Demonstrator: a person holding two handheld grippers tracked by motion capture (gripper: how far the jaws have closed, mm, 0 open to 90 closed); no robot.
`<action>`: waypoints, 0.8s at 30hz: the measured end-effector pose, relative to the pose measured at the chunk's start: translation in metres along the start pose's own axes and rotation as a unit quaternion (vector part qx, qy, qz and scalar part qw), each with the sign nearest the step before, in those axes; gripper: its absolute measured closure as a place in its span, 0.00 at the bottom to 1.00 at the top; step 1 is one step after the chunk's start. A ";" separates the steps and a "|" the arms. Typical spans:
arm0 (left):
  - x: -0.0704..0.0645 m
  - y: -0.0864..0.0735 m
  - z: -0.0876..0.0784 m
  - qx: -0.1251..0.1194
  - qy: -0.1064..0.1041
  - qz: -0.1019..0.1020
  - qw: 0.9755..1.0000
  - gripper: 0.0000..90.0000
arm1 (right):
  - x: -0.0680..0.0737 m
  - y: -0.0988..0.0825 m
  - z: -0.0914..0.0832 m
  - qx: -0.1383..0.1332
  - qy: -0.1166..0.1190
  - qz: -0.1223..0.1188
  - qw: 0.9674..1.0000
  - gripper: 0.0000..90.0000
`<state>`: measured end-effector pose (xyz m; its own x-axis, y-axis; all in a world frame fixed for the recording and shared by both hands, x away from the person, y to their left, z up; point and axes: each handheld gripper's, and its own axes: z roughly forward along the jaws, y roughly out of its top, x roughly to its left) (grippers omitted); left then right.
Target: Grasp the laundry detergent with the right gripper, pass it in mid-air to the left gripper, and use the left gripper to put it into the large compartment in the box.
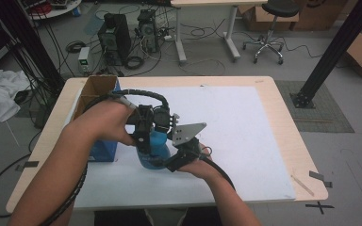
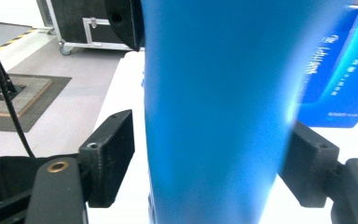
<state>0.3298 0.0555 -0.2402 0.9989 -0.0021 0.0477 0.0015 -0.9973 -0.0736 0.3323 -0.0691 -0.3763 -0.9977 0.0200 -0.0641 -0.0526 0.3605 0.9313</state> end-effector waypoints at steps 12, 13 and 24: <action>0.011 -0.009 -0.026 0.008 -0.001 -0.033 0.999 0.44 | -0.016 0.011 -0.037 0.076 -0.004 0.011 0.997 0.09; 0.013 -0.011 -0.028 0.007 -0.002 -0.039 0.999 0.44 | -0.017 0.013 -0.040 0.086 -0.005 0.012 0.996 0.08; 0.030 -0.034 -0.062 0.018 -0.019 -0.105 0.994 0.44 | -0.026 0.027 -0.062 0.190 0.008 0.012 0.982 0.00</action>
<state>0.3572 0.0845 -0.1741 0.9776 0.2085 0.0277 0.2103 -0.9723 -0.1017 0.3541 -0.1176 -0.3273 -0.9992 0.0189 -0.0356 -0.0132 0.6821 0.7311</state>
